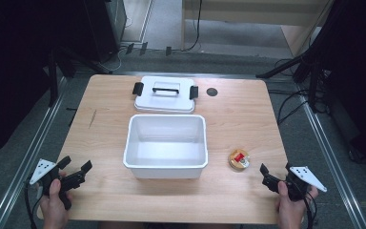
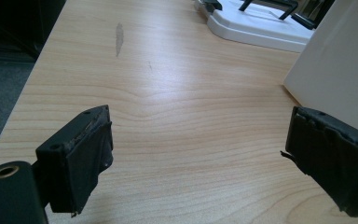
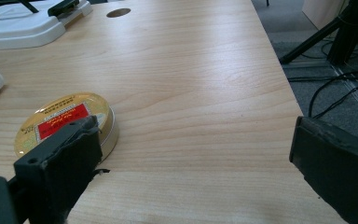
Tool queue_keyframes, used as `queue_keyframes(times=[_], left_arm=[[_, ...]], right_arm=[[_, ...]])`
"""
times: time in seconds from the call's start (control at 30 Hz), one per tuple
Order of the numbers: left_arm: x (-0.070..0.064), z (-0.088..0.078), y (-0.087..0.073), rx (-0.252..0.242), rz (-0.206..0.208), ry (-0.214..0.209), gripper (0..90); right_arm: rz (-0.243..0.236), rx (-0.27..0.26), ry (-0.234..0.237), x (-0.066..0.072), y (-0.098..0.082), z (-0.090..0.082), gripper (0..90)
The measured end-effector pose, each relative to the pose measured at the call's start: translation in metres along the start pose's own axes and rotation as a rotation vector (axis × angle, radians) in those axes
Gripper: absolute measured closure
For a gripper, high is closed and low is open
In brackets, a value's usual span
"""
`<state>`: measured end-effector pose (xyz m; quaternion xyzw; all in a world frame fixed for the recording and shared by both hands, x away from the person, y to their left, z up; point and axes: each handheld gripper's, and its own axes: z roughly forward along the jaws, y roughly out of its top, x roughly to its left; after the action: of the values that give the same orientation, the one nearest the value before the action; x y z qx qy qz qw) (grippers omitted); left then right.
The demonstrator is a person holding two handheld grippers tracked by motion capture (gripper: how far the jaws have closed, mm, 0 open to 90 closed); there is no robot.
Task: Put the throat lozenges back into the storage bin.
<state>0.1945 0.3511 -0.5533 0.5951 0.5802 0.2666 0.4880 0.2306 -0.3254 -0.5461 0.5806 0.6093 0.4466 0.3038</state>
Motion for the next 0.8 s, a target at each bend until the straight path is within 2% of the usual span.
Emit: queue_keyframes(times=[0.3, 0.47, 0.7, 0.8], left_arm=[[0.0004, 0.0000, 0.0001, 0.000, -0.005, 0.003, 7.6], [0.0007, -0.0001, 0.0000, -0.002, -0.005, 0.004, 7.6], [-0.0002, -0.0001, 0.0001, -0.002, 0.000, 0.009, 7.6], [-0.0007, -0.0004, -0.0003, -0.009, 0.002, 0.013, 7.6]], right_arm=[[-0.001, 0.002, 0.003, 0.0002, -0.0002, 0.0002, 2.1], [0.027, 0.010, 0.022, -0.0020, 0.0004, 0.0002, 2.1], [-0.021, 0.036, 0.025, 0.0009, 0.0008, 0.0011, 2.1], [-0.012, 0.056, 0.046, 0.0002, 0.0016, 0.0011, 2.1]])
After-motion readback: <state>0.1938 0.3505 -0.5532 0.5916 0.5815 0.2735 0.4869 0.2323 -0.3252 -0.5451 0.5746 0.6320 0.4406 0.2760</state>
